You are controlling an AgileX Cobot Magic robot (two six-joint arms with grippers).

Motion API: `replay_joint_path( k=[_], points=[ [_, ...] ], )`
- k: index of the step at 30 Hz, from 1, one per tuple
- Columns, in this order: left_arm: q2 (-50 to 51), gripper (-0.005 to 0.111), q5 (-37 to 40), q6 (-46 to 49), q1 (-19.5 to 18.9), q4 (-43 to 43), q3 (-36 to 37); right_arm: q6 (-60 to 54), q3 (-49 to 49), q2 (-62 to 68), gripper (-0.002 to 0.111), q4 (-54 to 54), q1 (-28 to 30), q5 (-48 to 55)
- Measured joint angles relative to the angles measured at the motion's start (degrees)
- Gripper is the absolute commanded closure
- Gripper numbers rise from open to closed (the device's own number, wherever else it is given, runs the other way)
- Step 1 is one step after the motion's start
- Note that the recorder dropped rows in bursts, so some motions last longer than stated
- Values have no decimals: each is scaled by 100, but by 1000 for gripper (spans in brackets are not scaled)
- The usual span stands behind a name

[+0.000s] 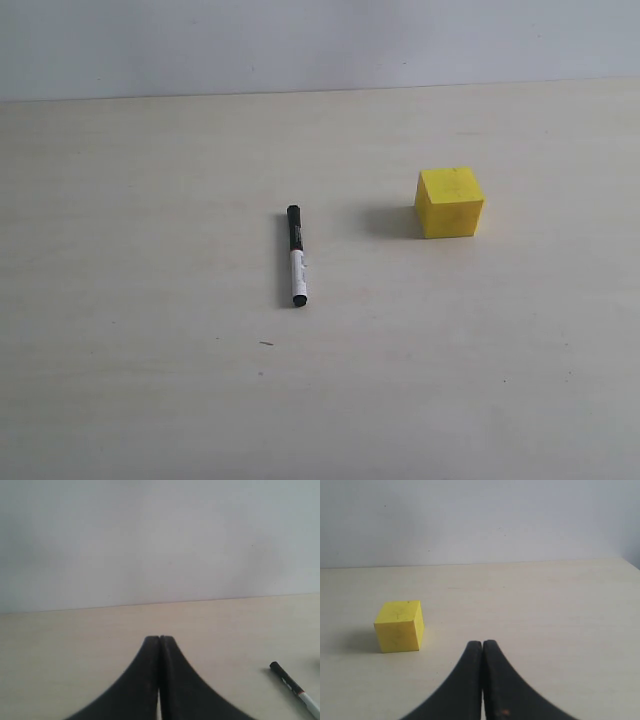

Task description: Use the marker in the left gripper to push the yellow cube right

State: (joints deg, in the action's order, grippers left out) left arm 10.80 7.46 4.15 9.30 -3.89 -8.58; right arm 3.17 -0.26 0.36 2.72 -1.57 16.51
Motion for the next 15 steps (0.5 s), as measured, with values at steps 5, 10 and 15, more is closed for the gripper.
replay_joint_path(
  k=[5,10,15],
  points=[
    [-179,107,-614,0,0,12,702,0,0,0,108,0,0,0],
    [-344,107,-638,0,0,24,850,0,0,0,108,0,0,0],
    [-853,107,-439,0,0,24,850,0,0,0,108,0,0,0]
  ],
)
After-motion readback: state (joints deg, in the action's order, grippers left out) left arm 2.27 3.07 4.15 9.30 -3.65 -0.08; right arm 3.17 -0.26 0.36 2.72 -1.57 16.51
